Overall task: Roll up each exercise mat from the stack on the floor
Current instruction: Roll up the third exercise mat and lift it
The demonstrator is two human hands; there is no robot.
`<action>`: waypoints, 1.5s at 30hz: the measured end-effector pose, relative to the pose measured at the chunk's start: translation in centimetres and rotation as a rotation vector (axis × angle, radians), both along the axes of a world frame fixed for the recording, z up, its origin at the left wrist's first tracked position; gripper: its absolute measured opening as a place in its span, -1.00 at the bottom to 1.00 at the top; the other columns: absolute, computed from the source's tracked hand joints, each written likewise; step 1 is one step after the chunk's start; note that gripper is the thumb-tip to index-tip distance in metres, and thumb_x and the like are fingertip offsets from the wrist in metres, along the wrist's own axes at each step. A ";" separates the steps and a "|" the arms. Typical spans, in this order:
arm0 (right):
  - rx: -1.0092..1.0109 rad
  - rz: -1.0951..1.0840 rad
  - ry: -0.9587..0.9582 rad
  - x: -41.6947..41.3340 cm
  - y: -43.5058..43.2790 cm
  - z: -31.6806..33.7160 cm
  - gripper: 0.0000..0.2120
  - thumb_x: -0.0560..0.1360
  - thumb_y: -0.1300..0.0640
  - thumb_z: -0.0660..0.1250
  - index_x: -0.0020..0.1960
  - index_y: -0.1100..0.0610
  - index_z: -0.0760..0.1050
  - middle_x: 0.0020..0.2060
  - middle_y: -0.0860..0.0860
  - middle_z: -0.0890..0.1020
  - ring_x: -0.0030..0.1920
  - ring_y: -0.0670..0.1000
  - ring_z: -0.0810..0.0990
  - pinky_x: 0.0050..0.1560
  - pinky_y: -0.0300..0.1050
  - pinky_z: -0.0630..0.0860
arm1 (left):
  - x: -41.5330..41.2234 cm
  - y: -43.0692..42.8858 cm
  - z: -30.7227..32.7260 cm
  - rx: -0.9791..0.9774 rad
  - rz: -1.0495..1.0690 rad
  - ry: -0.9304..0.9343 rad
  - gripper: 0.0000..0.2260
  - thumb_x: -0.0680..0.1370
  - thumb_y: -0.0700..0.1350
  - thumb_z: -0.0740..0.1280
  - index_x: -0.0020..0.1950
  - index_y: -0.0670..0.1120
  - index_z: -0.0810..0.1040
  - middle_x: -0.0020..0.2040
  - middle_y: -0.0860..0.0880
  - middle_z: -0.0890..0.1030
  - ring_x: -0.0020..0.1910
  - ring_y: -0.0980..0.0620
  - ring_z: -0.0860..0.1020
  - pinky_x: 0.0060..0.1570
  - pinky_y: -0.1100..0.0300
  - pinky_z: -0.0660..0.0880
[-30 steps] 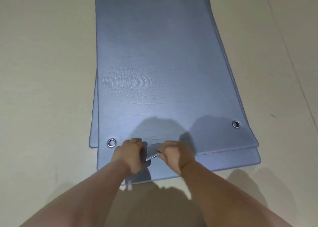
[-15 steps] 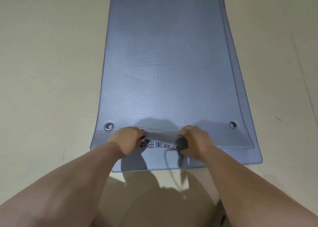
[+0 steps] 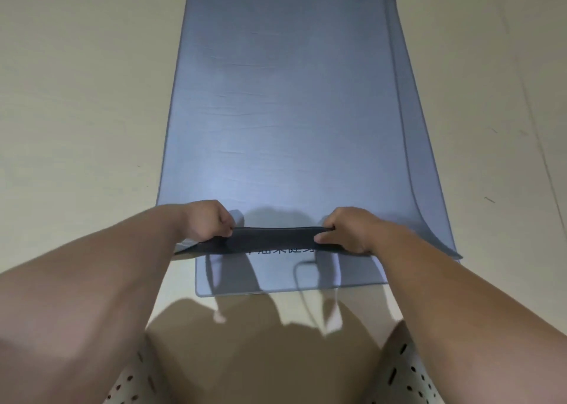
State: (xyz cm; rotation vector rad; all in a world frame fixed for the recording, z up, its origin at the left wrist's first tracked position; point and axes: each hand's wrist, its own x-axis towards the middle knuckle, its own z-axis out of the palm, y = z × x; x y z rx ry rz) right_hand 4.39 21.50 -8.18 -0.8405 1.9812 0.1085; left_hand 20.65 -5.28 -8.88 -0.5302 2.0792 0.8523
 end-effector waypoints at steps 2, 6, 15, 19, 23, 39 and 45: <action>0.038 -0.071 -0.077 1.1 0.2 -0.4 -0.66 0.64 -0.14 0.32 -0.21 0.04 0.56 -0.14 0.07 0.61 -0.12 0.09 0.53 -0.11 -0.05 0.43 | 0.4 0.1 -0.2 -0.031 -0.056 -0.009 -0.77 0.62 -0.12 0.33 -0.24 -0.07 0.58 -0.26 0.01 0.56 -0.25 0.02 0.47 -0.21 0.17 0.36; -0.056 -0.189 0.072 1.1 0.0 -0.5 -0.69 0.58 -0.21 0.38 0.16 -0.01 0.62 0.13 -0.03 0.63 0.12 0.09 0.57 0.15 0.01 0.53 | 0.8 0.5 -1.3 -0.179 -0.105 0.115 -0.75 0.68 -0.10 0.18 -0.14 -0.01 0.55 -0.10 -0.02 0.57 -0.06 -0.08 0.51 -0.02 0.05 0.43; -0.430 0.196 0.817 7.8 0.1 -2.7 -0.37 0.37 0.23 0.40 0.45 0.10 0.46 0.45 0.20 0.36 0.49 0.28 0.28 0.46 0.38 0.16 | -2.6 -1.0 -2.0 -0.410 -0.093 0.237 -0.83 0.69 -0.01 0.16 -0.07 0.07 0.46 -0.09 0.05 0.48 -0.06 -0.03 0.45 -0.11 0.08 0.34; -0.157 0.331 0.671 8.5 1.3 -4.7 -0.21 0.66 0.08 0.13 0.65 0.25 -0.31 0.65 0.19 -0.23 0.64 0.28 -0.30 0.55 0.38 -0.30 | -3.6 -0.8 -2.3 -0.417 -0.104 0.190 -0.75 0.69 0.00 0.18 -0.19 0.07 0.41 -0.10 0.05 0.49 -0.06 -0.03 0.45 -0.12 0.10 0.32; -0.089 0.365 0.595 6.9 0.1 -5.2 -0.24 0.69 0.11 0.14 0.67 0.21 -0.30 0.68 0.15 -0.16 0.67 0.21 -0.20 0.62 0.32 -0.15 | -3.8 0.7 -2.3 -0.617 -0.183 0.255 -0.86 0.62 -0.06 0.23 -0.14 0.05 0.45 -0.11 0.02 0.53 -0.06 -0.08 0.44 -0.13 0.10 0.28; -0.172 0.335 0.596 4.3 0.5 -6.8 -0.38 0.57 -0.17 0.36 0.52 0.13 0.38 0.40 0.08 0.49 0.42 0.16 0.43 0.50 0.14 0.28 | 0.1 7.1 -5.6 -0.615 -0.421 0.422 -0.55 0.48 -0.21 0.32 0.37 -0.07 0.46 0.22 -0.04 0.50 0.14 -0.15 0.47 0.09 -0.01 0.40; -0.167 0.175 0.631 5.0 0.9 -6.9 -0.42 0.60 0.11 0.32 0.59 0.06 0.27 0.45 0.03 0.45 0.47 0.13 0.39 0.54 0.15 0.21 | -1.7 7.4 -4.6 -0.544 -0.295 0.316 -0.52 0.49 -0.28 0.28 0.41 -0.07 0.41 0.25 -0.08 0.45 0.21 -0.13 0.41 0.14 0.03 0.37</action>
